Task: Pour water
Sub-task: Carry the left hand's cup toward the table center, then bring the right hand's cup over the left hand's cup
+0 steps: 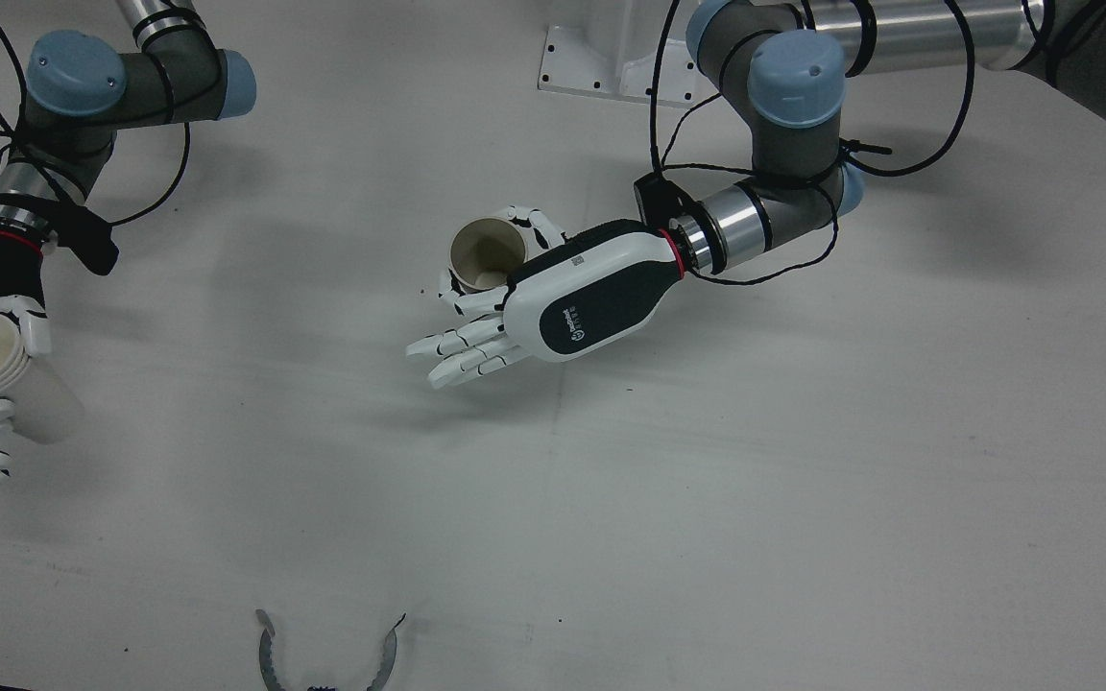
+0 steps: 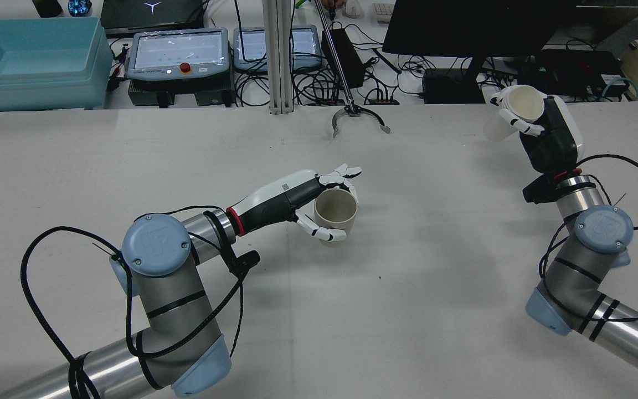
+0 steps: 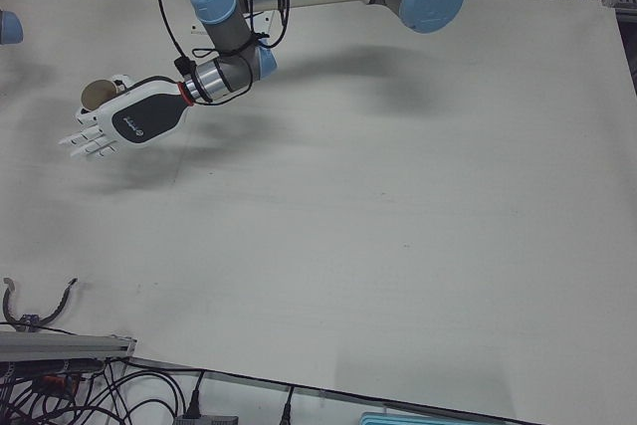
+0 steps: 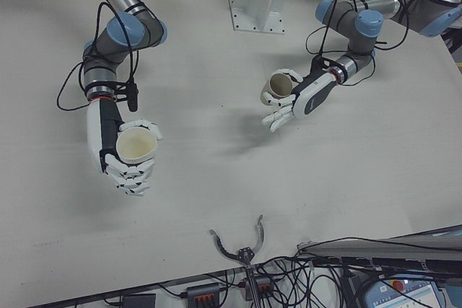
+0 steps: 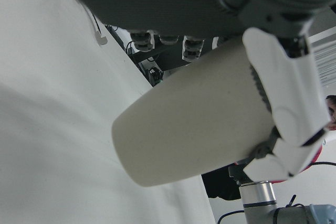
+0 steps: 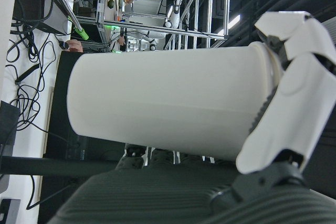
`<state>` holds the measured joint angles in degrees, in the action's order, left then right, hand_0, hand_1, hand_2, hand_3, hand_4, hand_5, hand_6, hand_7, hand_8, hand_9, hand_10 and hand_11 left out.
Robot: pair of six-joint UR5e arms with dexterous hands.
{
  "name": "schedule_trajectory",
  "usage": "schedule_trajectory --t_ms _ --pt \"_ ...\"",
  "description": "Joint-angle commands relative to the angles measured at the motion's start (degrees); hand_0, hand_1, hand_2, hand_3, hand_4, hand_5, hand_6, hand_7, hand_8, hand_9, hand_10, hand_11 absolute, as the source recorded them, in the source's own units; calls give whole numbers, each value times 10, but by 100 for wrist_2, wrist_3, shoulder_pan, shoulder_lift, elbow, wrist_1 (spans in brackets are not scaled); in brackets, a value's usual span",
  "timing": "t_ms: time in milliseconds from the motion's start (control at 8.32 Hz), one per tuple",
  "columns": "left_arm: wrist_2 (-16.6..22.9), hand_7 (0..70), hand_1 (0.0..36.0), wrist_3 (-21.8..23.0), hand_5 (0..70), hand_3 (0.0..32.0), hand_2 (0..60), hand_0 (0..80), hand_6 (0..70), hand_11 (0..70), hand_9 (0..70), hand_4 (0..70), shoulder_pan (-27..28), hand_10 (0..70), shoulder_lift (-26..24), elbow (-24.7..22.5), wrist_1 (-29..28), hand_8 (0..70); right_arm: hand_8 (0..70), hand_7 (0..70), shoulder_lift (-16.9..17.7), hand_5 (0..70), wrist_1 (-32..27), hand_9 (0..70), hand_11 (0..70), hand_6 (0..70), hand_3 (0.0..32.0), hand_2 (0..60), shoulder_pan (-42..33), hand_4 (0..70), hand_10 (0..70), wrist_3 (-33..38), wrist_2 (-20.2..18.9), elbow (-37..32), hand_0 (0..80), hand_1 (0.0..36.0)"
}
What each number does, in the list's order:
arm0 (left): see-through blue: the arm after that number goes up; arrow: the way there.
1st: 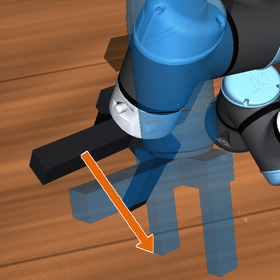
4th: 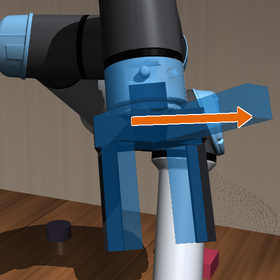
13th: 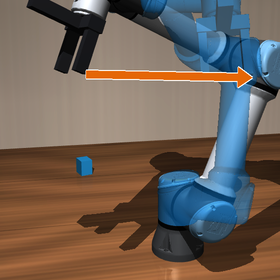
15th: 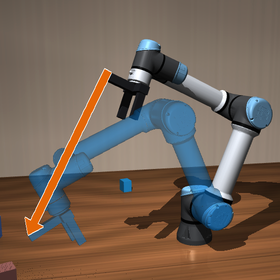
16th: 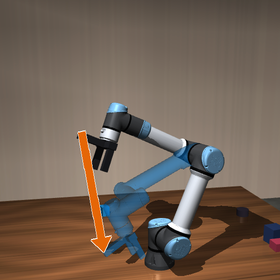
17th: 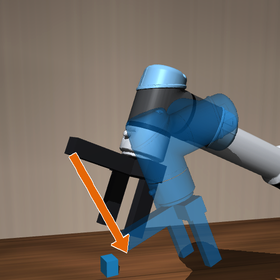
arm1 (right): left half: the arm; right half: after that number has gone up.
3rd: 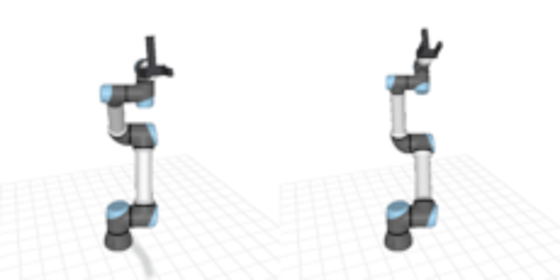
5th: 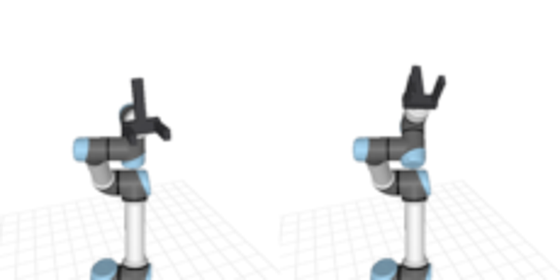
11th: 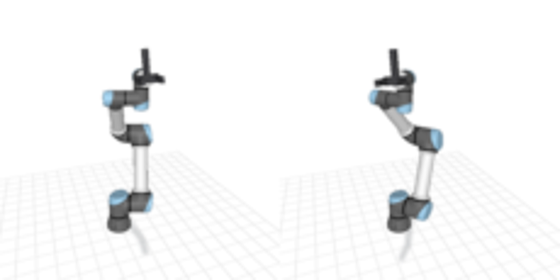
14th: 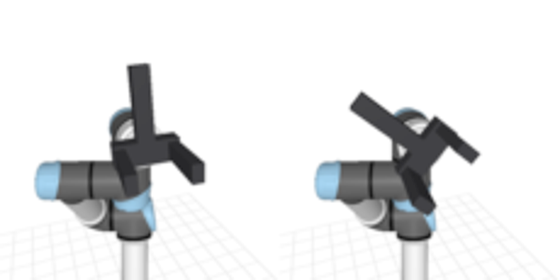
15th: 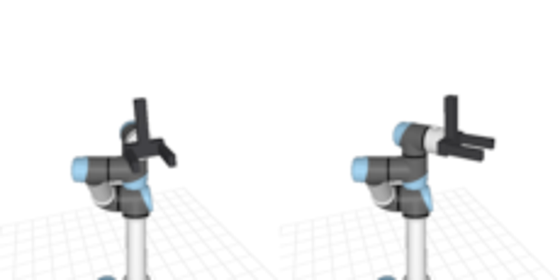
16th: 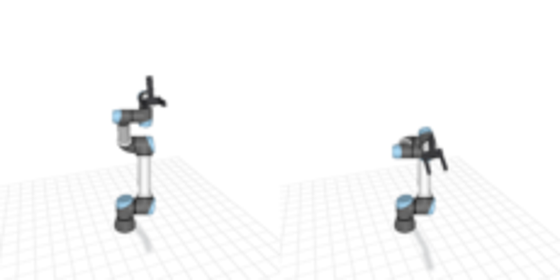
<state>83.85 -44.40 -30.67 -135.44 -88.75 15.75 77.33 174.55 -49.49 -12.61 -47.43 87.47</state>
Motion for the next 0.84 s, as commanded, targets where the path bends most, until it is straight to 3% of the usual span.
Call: schedule_trajectory --t_ms 0,120,240,361,481,721 --pt "0 99 360 -52 455 0 600 334 41 58 5 250 61 27 -70 200 -37 0 263 546 -243 639 656 377 317 388 0 600 10 301 207 -1230 -99 1154 499 280" --pt "9 99 360 -52 457 0 600 337 41 58 5 252 61 27 -70 192 -28 0 266 569 -471 664 754 380 332 401 0 600 -7 307 217 -1731 -500 1402 496 298" --pt "9 99 360 -43 457 0 600 347 41 56 5 253 61 25 -70 165 -10 0 295 590 -630 700 938 408 400 437 0 600 -8 267 263 -2162 -643 1692 491 340" --pt "9 98 360 -43 458 0 600 347 41 56 5 253 61 26 -70 165 -10 0 309 596 -736 700 1227 422 422 447 0 600 36 261 278 -2775 -662 2173 493 360" --pt "9 97 360 -43 456 0 600 344 41 56 5 252 52 26 -70 174 -10 0 284 586 -720 700 1491 396 405 432 0 600 184 267 264 -3556 -732 2778 493 360" --pt "9 94 360 -8 456 0 600 349 40 57 4 249 35 26 -70 130 -10 0 260 608 -711 700 1896 365 389 437 0 600 265 303 252 -4710 -1249 3537 496 360"
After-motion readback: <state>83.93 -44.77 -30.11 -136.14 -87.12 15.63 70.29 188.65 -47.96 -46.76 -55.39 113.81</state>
